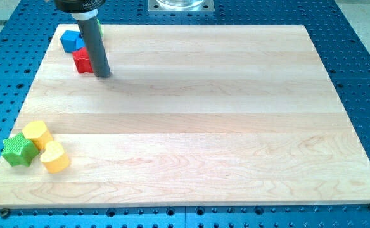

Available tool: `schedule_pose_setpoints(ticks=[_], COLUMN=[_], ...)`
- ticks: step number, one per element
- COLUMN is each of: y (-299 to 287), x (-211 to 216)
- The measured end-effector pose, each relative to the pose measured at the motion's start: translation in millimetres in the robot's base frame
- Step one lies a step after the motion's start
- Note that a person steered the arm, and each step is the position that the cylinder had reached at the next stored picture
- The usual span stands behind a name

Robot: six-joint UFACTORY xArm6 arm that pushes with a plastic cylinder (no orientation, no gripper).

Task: Place the arm at the bottom right of the red star

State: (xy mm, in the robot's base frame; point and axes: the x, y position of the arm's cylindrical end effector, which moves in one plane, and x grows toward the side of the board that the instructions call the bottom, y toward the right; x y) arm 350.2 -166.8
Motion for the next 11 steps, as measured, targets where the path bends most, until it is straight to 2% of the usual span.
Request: schedule_pose_setpoints(ticks=[4, 7, 11], y=[1.6, 4.6, 0.7], x=[1.3, 25.3, 34.5])
